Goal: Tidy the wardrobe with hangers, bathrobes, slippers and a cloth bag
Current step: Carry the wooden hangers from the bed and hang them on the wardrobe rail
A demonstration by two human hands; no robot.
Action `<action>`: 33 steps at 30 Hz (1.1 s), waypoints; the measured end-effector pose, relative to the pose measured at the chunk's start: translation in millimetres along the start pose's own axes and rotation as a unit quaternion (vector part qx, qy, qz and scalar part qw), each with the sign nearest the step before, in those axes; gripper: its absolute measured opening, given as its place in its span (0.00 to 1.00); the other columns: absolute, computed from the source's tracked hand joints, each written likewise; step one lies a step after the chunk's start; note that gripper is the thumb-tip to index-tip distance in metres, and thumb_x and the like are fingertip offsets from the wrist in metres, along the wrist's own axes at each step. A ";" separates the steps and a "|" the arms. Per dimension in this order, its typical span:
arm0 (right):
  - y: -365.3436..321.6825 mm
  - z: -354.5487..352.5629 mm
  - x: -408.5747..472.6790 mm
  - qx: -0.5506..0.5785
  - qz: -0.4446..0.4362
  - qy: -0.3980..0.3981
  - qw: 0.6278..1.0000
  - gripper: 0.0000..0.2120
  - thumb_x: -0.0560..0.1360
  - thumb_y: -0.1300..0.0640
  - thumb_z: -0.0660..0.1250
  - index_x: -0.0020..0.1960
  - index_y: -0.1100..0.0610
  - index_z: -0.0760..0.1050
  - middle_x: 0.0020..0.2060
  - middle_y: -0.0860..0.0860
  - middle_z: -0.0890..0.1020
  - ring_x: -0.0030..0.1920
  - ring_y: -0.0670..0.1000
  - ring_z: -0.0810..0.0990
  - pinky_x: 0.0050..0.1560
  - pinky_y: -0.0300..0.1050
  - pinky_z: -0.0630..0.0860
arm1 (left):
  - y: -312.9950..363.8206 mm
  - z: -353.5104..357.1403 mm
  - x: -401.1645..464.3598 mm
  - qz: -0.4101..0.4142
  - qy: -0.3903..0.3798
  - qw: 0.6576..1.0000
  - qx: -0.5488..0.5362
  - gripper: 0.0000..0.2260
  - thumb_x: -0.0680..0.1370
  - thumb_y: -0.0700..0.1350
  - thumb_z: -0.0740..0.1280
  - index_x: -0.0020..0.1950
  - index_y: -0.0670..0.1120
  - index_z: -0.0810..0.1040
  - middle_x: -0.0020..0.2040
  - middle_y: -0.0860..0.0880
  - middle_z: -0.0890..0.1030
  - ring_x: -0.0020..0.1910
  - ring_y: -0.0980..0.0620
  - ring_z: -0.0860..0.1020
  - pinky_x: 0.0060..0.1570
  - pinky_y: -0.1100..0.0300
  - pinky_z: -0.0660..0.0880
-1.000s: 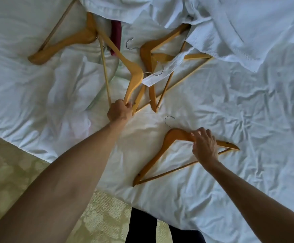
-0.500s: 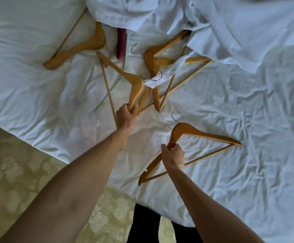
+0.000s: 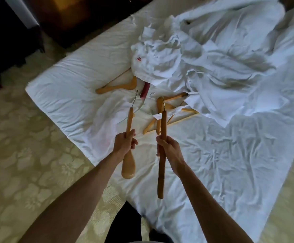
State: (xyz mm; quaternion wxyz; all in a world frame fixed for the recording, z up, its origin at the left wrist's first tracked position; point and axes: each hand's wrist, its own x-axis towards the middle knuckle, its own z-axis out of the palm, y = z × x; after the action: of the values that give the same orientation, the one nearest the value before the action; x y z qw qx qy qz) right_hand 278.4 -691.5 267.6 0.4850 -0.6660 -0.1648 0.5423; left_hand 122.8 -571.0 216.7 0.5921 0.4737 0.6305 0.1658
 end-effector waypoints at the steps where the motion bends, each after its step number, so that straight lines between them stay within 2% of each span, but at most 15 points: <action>1: -9.1 6.6 -9.2 -0.012 -0.014 -0.020 1.000 0.07 0.79 0.58 0.67 0.49 0.62 0.79 0.33 0.54 0.77 0.32 0.49 0.76 0.35 0.41 0.76 | 2.1 -7.8 -18.4 0.002 0.006 0.999 -0.034 0.17 0.81 0.55 0.67 0.50 0.41 0.82 0.34 0.45 0.85 0.30 0.51 0.79 0.38 0.58 0.78; 6: -39.6 50.6 -47.1 -0.070 -0.081 -0.141 0.984 0.15 0.79 0.54 0.68 0.53 0.67 0.79 0.34 0.56 0.78 0.34 0.52 0.76 0.37 0.43 0.75 | 11.5 -62.0 -108.2 0.015 0.035 0.967 -0.251 0.12 0.80 0.47 0.70 0.49 0.37 0.81 0.33 0.41 0.82 0.26 0.49 0.75 0.27 0.62 0.72; 11: -44.6 126.3 -87.8 -0.128 -0.132 -0.255 0.949 0.16 0.79 0.53 0.68 0.52 0.68 0.78 0.35 0.58 0.78 0.36 0.55 0.76 0.40 0.47 0.75 | -7.4 -140.5 -187.1 0.063 0.092 0.938 -0.328 0.10 0.79 0.45 0.70 0.47 0.37 0.81 0.32 0.42 0.82 0.25 0.50 0.75 0.26 0.62 0.72; 15: -36.7 200.6 -120.9 -0.153 -0.143 -0.328 0.921 0.17 0.78 0.52 0.69 0.51 0.68 0.78 0.36 0.59 0.78 0.36 0.57 0.75 0.40 0.49 0.76 | -34.3 -201.5 -227.6 0.100 0.155 0.922 -0.341 0.09 0.80 0.43 0.69 0.47 0.36 0.81 0.32 0.42 0.82 0.24 0.52 0.75 0.26 0.62 0.73; 21: -26.7 338.4 -146.9 -0.224 -0.155 -0.406 0.873 0.20 0.74 0.46 0.71 0.47 0.65 0.79 0.35 0.55 0.79 0.36 0.52 0.77 0.44 0.52 0.74 | -71.8 -307.3 -245.7 0.112 0.245 0.892 -0.363 0.08 0.80 0.43 0.69 0.50 0.37 0.81 0.33 0.43 0.82 0.27 0.52 0.76 0.32 0.62 0.73; 25: -26.9 450.4 -157.9 -0.261 -0.178 -0.442 0.839 0.16 0.76 0.46 0.69 0.43 0.60 0.79 0.35 0.56 0.79 0.36 0.52 0.77 0.45 0.52 0.75 | -82.4 -404.8 -244.8 0.141 0.291 0.883 -0.340 0.08 0.80 0.44 0.69 0.49 0.38 0.82 0.34 0.43 0.82 0.29 0.52 0.77 0.34 0.61 0.74; 29: -35.7 562.3 -162.2 -0.273 -0.206 -0.463 0.818 0.16 0.77 0.48 0.68 0.42 0.60 0.79 0.35 0.54 0.80 0.37 0.51 0.78 0.46 0.51 0.75 | -81.5 -508.2 -234.8 0.167 0.319 0.871 -0.334 0.08 0.79 0.44 0.70 0.46 0.40 0.83 0.35 0.43 0.83 0.31 0.51 0.78 0.37 0.59 0.75; 33: -48.8 662.5 -172.7 -0.268 -0.236 -0.475 0.804 0.13 0.77 0.47 0.68 0.41 0.55 0.80 0.34 0.53 0.80 0.36 0.51 0.78 0.43 0.51 0.75 | -84.4 -612.1 -219.6 0.193 0.327 0.864 -0.332 0.15 0.76 0.48 0.72 0.50 0.35 0.83 0.38 0.41 0.84 0.35 0.49 0.79 0.43 0.53 0.74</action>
State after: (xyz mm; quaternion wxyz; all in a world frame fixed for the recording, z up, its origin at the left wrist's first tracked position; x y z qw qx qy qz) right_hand -352.9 -487.4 443.8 0.2612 -0.3695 -0.6651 0.5940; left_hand -497.1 -571.8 430.5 0.4306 0.2801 0.5920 0.6211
